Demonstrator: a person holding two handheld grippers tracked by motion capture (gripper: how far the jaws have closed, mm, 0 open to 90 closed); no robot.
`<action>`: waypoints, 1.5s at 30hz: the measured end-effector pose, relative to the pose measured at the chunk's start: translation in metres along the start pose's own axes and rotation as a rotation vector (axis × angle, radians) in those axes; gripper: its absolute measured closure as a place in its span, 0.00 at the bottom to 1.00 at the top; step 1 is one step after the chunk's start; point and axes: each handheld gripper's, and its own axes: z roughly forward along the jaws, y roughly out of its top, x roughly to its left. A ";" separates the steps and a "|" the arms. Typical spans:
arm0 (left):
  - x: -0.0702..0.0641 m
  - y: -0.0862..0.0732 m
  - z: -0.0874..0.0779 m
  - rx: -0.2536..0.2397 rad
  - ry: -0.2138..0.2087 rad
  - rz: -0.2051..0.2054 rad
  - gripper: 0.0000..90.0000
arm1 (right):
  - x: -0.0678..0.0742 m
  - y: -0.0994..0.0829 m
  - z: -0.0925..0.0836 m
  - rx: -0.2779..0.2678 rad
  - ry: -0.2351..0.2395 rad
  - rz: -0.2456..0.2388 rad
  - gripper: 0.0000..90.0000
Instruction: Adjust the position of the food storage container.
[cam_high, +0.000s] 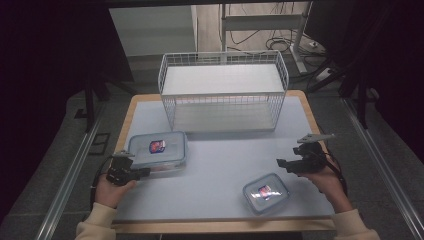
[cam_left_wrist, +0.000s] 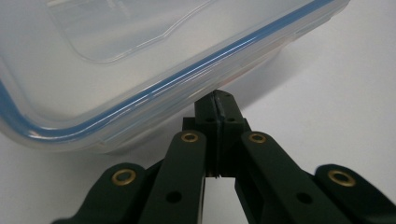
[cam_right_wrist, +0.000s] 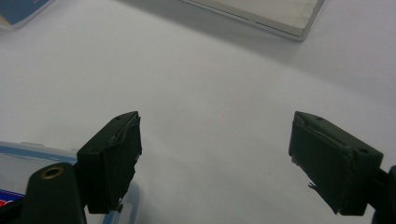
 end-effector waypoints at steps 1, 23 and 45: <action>-0.001 -0.001 -0.003 -0.003 -0.005 0.001 1.00 | 0.000 0.000 0.000 0.002 -0.001 -0.002 0.19; 0.075 0.025 -0.043 -0.055 0.141 -0.156 1.00 | -0.001 0.000 -0.001 -0.002 -0.014 0.007 0.19; 0.075 0.048 0.003 -0.027 0.055 -0.182 1.00 | -0.001 0.000 -0.002 -0.003 -0.030 -0.007 0.19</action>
